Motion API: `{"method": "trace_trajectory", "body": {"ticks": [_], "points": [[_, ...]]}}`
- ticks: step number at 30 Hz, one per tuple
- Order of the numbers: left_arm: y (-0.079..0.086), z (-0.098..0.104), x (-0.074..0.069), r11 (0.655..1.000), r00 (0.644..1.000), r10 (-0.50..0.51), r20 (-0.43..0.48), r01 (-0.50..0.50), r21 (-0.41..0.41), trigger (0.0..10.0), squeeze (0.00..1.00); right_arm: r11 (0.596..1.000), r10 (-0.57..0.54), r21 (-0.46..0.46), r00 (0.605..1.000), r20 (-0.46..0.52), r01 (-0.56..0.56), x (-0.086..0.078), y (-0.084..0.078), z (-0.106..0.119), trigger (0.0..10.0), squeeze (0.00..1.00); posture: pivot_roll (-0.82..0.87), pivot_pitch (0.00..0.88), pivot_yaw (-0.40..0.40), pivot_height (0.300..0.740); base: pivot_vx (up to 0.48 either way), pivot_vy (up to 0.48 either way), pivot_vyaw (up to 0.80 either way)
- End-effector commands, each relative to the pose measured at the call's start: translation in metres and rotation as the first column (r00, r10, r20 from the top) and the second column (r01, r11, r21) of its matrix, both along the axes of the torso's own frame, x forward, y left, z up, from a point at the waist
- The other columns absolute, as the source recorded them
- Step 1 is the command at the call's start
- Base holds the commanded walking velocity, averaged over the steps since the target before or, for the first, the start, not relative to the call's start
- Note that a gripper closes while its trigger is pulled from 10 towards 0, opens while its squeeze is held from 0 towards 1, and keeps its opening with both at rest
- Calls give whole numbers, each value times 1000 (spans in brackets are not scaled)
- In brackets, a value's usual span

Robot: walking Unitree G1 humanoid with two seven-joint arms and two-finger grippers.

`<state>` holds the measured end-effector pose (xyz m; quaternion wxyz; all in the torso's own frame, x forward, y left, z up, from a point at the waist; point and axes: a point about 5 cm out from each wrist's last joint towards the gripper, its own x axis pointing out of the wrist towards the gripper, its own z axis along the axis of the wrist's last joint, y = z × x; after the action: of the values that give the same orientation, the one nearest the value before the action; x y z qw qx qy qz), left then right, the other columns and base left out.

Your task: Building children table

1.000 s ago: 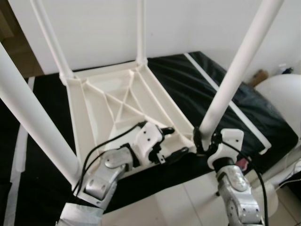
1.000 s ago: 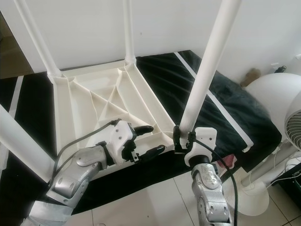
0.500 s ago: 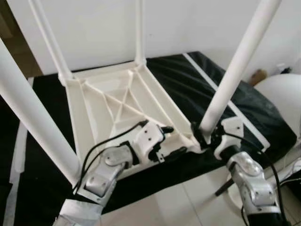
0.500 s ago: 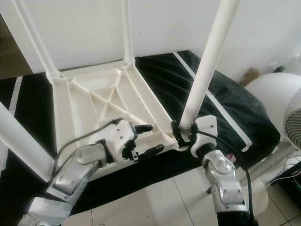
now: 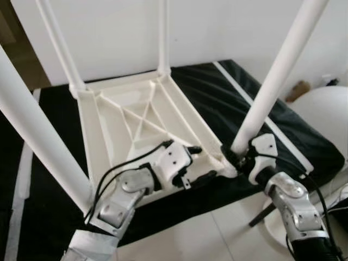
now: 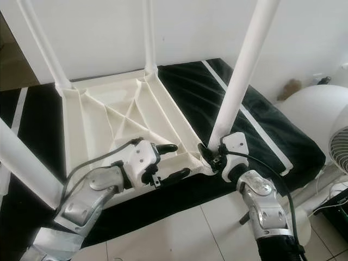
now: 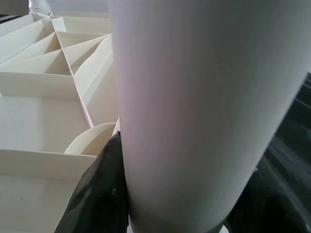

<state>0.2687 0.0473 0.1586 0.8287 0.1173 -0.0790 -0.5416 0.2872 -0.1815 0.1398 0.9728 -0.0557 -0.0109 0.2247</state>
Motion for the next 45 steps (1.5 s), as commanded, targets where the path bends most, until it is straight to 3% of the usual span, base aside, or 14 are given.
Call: {"method": "trace_trajectory", "body": {"ticks": [1, 2, 3, 4, 15, 18, 23, 26, 32, 45], "points": [[1, -2, 2, 1000, 1000, 6, 1, -6, 16, 10000, 0, 1000, -9, 5, 1000, -30, 9, -1, 0, -6, 0, 0, -79, 44, -19, 740, 0, 0, 0], [1, -2, 2, 1000, 1000, 7, 1, -7, 16, 10000, 0, 1000, -13, 8, 999, -33, 13, -1, 0, -6, 0, 0, -79, 44, -19, 740, 0, 0, 0], [1, -3, 2, 1000, 1000, 7, 1, -7, 16, 10000, 0, 999, -24, 23, 999, -34, 25, -1, 0, -7, 7765, 0, -79, 45, -19, 740, 0, 0, 0], [1, -3, 2, 1000, 1000, 8, 0, -8, 16, 10000, 0, 998, -36, 51, 999, -39, 38, -1, 1, -7, 10000, 0, -79, 45, -19, 740, 0, 0, 0], [0, -9, -1, 999, 1000, 15, -10, -15, 28, 10000, 0, 971, -207, 108, 975, -87, 215, -3, 10, -17, 10000, 0, -87, 55, -23, 740, 0, 0, 0], [0, -7, 1, 1000, 1000, 19, -9, -18, 24, 10000, 0, 917, -348, 159, 929, -126, 365, -2, 18, -19, 10000, 0, -97, 49, -24, 740, 0, 0, 0], [0, -8, 3, 999, 1000, 21, -6, -21, 26, 10000, 0, 876, -444, 146, 887, -126, 459, -4, 27, -21, 10000, 0, -100, 47, -22, 740, 0, 0, 0], [-2, -9, 2, 999, 1000, 18, -2, -18, 39, 10000, 0, 822, -527, 161, 837, -146, 546, -7, 35, -23, 10000, 0, -100, 51, -19, 740, 0, 0, 0], [-5, -9, -1, 999, 1000, -2, -5, 2, 38, 10000, 0, 835, -491, 198, 857, -154, 514, -9, 57, -21, 10000, 0, -99, 48, -14, 740, 0, 0, 0], [-4, -9, 1, 999, 1000, -1, -1, 1, 39, 10000, 0, 816, -521, 196, 839, -157, 544, -8, 55, -19, 10000, 0, -96, 42, -22, 740, 0, 0, 0]]}}
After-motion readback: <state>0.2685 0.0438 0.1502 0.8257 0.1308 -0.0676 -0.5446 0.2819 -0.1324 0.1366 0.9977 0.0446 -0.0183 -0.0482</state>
